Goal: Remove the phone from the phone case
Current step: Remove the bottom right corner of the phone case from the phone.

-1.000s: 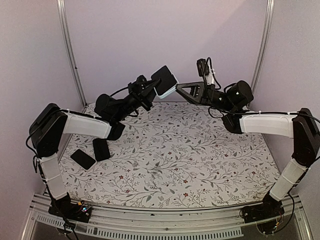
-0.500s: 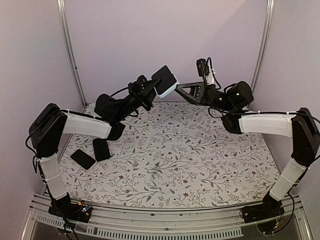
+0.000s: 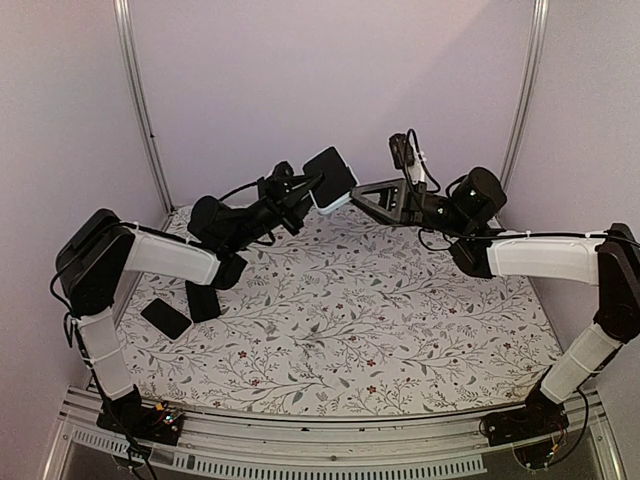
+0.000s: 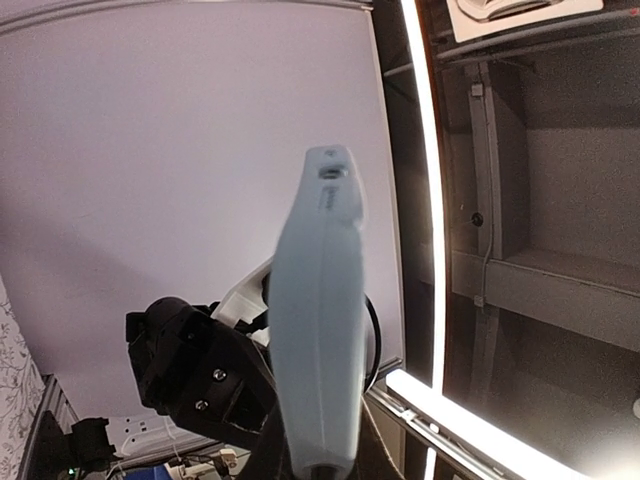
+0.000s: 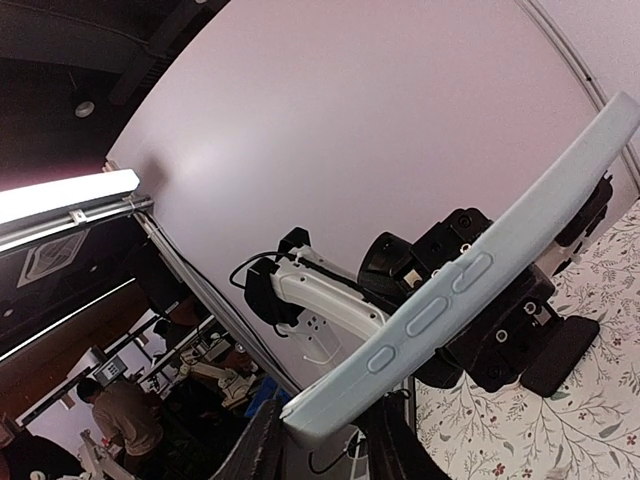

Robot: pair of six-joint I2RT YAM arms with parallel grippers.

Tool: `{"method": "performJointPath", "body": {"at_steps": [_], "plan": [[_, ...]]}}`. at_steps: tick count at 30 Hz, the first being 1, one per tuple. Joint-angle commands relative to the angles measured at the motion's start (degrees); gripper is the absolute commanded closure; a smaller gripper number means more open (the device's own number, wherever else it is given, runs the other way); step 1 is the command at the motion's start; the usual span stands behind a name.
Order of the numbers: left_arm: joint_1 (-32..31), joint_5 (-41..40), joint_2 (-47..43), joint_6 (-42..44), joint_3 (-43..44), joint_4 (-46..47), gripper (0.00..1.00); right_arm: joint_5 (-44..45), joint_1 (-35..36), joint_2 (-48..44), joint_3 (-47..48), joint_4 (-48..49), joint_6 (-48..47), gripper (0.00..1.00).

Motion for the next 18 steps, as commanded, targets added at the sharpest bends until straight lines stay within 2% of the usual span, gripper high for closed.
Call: {"method": "performJointPath", "body": {"at_steps": [1, 11, 18], "plan": [[-0.1, 1.8, -1.7, 1.8, -0.6, 17.6, 1.0, 2.7, 0.3, -2.8, 0.0, 0.9, -1.3, 0.78], [-0.5, 5.0, -2.4, 0.0, 2.3, 16.5, 1.0, -0.6, 0.3, -1.1, 3.3, -2.3, -4.0, 0.97], [-0.3, 5.6, -3.1, -0.4, 2.2, 18.0, 1.0, -0.4, 0.3, 0.6, 4.3, -4.9, -3.9, 1.0]]}}
